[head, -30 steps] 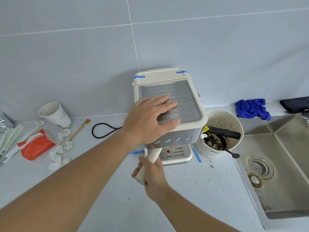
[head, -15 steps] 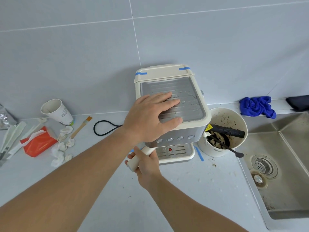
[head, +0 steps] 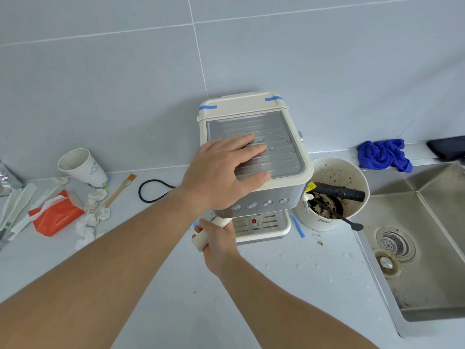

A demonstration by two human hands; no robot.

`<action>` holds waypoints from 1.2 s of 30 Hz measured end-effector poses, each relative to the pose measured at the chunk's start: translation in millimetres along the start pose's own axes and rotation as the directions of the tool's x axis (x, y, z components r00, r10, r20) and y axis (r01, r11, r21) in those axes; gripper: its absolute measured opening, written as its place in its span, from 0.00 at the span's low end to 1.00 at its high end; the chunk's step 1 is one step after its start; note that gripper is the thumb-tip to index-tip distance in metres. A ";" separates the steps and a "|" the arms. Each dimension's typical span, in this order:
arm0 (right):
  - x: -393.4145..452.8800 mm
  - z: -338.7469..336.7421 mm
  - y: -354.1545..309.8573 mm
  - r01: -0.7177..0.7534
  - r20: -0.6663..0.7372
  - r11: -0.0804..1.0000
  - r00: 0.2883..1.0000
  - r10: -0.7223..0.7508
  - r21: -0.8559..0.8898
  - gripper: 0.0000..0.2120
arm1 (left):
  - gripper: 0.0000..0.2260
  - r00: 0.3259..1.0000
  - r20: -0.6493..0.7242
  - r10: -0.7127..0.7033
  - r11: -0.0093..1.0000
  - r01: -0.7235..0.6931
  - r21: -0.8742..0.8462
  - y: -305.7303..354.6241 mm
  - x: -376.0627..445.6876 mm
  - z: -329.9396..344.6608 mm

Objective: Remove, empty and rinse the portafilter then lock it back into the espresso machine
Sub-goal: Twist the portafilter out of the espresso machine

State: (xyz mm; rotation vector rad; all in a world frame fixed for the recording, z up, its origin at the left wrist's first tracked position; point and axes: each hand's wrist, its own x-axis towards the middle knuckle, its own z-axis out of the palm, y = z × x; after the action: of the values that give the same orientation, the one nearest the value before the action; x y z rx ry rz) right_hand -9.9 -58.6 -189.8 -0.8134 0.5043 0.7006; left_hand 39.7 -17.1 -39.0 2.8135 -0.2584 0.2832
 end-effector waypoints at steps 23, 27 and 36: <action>-62.2 -94.8 0.9 -0.361 0.077 0.916 0.922 0.378 -0.177 0.12 | 0.29 1.000 0.028 0.001 1.000 -0.002 0.013 -2.2 1.4 0.0; -81.6 -126.4 -19.5 -0.374 0.100 0.871 0.901 0.423 -0.320 0.12 | 0.29 0.999 0.036 -0.003 1.000 0.002 0.026 -2.9 2.3 -1.0; -111.9 -174.7 -74.4 -0.293 0.102 0.758 0.899 0.426 -0.583 0.12 | 0.31 0.992 0.121 -0.027 0.995 0.016 0.094 0.4 4.2 -4.3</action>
State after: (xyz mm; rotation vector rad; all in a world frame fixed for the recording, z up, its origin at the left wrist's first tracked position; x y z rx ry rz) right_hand -55.1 -274.3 -185.4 -1.1773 0.2398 1.3314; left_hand 43.0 -16.8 -34.0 2.9279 -0.2477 0.1213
